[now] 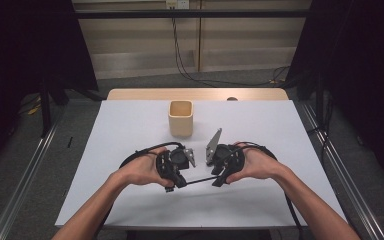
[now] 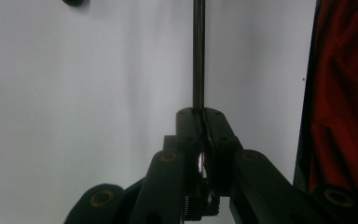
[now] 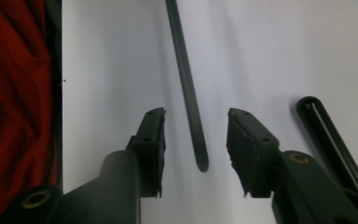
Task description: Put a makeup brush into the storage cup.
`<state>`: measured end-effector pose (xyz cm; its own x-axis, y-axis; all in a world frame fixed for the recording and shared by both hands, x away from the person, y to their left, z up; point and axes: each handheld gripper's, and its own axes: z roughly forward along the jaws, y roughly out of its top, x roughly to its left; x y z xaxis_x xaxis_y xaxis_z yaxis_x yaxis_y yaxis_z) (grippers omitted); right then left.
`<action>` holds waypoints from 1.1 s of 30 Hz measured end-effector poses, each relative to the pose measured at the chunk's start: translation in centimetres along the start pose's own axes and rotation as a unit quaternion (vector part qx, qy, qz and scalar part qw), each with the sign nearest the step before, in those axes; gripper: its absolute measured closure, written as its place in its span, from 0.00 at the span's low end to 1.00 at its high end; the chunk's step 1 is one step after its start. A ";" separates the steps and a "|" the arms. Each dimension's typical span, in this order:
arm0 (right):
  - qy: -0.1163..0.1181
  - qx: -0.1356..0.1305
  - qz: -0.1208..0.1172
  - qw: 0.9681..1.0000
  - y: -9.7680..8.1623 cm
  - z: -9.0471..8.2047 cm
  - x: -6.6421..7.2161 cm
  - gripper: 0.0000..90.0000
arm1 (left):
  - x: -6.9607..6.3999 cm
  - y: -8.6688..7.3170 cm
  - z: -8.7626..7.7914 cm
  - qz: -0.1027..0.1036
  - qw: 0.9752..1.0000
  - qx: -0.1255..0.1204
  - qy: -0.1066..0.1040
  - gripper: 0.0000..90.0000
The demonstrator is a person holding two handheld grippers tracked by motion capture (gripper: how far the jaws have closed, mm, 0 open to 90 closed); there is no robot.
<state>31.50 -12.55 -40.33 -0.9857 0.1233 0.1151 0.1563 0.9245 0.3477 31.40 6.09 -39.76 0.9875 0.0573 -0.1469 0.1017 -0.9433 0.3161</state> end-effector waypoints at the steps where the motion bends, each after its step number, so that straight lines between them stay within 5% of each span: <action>1: 0.002 0.000 -0.002 1.000 0.1 0.1 0.0 0.69 | 0.0 0.0 0.0 0.000 1.000 -0.002 0.000 0.95; 13: 0.000 -0.003 -0.004 1.000 0.5 0.4 0.1 0.85 | 0.0 -0.1 0.0 -0.009 1.000 -0.006 0.004 0.95; 28: 0.008 -0.004 -0.011 1.000 0.5 0.7 0.1 0.94 | 0.0 0.1 0.0 0.008 1.000 -0.009 0.007 0.95; 33: 0.014 0.002 -0.015 1.000 0.4 0.9 -0.1 0.95 | 0.2 -0.2 -0.2 0.009 0.999 -0.030 0.004 0.95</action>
<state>31.57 -11.85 -41.03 -0.9877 0.0863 0.1304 0.1270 0.9293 0.3469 31.63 6.34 -39.69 0.9900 0.0442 -0.1337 0.0918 -0.9227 0.3745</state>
